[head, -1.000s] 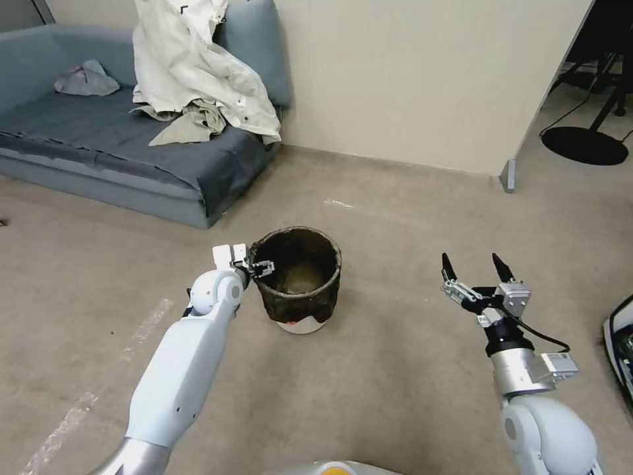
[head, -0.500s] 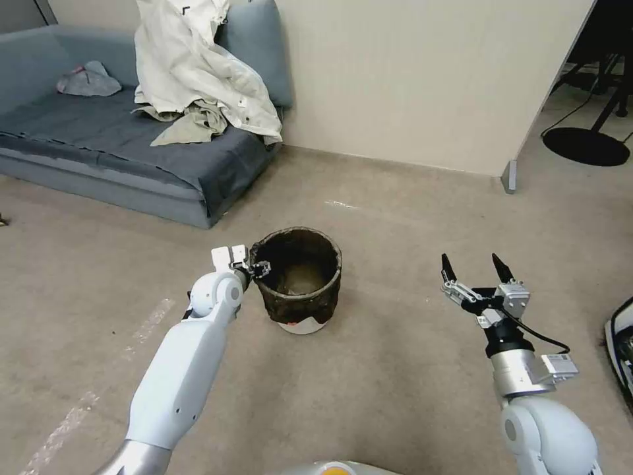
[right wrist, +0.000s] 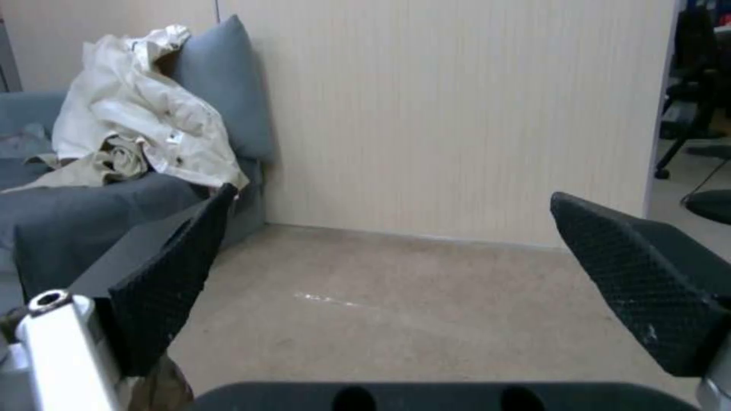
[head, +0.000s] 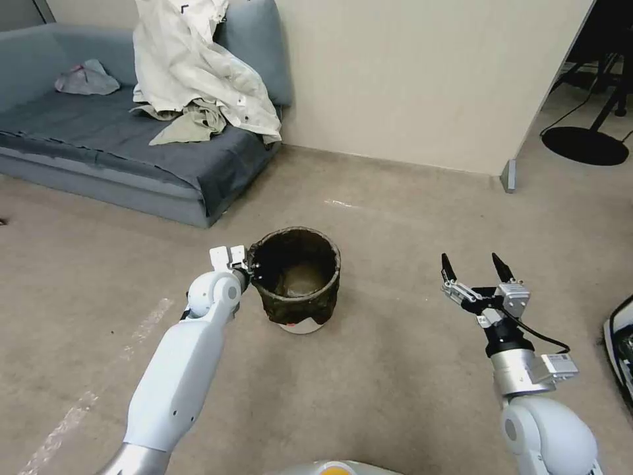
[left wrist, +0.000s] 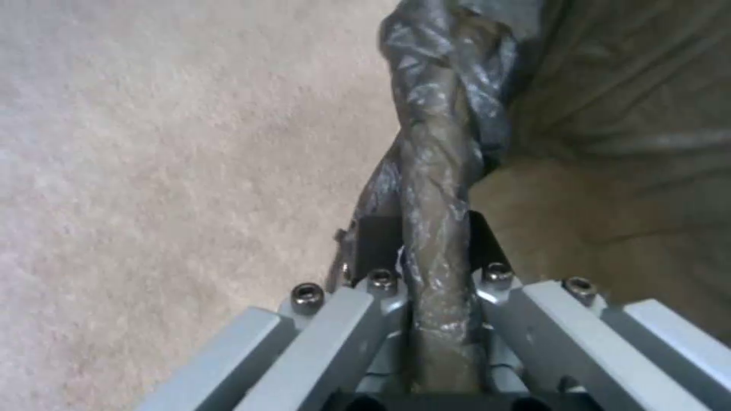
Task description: Pick up the trash can from the floor.
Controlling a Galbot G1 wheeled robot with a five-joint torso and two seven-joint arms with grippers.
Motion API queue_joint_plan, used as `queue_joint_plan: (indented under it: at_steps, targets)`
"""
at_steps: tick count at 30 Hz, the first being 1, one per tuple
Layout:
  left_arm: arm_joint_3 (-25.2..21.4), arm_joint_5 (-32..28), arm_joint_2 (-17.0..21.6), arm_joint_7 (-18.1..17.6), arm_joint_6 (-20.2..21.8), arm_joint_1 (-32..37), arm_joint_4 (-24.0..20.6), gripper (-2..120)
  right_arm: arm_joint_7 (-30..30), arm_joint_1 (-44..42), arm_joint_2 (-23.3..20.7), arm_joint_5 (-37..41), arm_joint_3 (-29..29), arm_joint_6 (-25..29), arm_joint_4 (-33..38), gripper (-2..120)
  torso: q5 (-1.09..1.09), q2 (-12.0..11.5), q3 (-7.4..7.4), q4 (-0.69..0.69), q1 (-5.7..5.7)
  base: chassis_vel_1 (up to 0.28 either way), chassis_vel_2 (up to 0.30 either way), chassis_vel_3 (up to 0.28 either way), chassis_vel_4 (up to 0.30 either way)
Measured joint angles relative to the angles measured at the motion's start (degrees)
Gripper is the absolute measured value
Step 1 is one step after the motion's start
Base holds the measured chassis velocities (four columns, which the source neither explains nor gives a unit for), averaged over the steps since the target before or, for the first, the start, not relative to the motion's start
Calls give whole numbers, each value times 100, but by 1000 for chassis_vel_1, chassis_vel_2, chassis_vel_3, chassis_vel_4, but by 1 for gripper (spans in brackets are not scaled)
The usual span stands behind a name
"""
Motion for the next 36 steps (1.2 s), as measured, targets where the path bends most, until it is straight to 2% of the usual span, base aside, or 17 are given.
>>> queue_joint_plan:
  at_steps: [8,10,11,13,14,17,18,22,36]
  targets:
    - [-159,-316,85,-145,0,158,-631,1,2,1,-2,-9,-22,0,0,100,4,0,-1,1,0,0,0,0,0]
    - [-218,-430,170,-201,0,321,-1019,1,4,-1,-6,-10,-29,-2,27,100,3,0,-1,2,0,0,0,0,0]
    - [-218,-430,170,-201,0,321,-1019,1,4,-1,-6,-10,-29,-2,27,100,3,0,-1,2,0,0,0,0,0]
    - [-329,-582,303,-274,0,588,-1584,1,5,-14,-17,-8,-32,-7,68,100,4,0,-1,3,0,0,0,0,0]
    - [-329,-582,303,-274,0,588,-1584,1,5,-14,-17,-8,-32,-7,68,100,4,0,-1,3,0,0,0,0,0]
    - [-443,-888,476,-432,-1,927,-2185,1,9,-44,-39,2,-33,-8,105,100,5,0,-2,2,0,0,0,0,0]
    - [-443,-888,476,-432,-1,927,-2185,1,9,-44,-39,2,-33,-8,105,100,5,0,-2,2,0,0,0,0,0]
    - [-575,-1059,673,-577,-1,1302,-2656,1,11,-52,-74,36,-32,-7,126,100,4,0,-2,4,0,0,0,0,0]
    - [-596,-1092,712,-663,-5,1456,-2829,1,-2,-28,-30,42,-114,-6,148,100,4,0,-2,2,0,0,0,0,0]
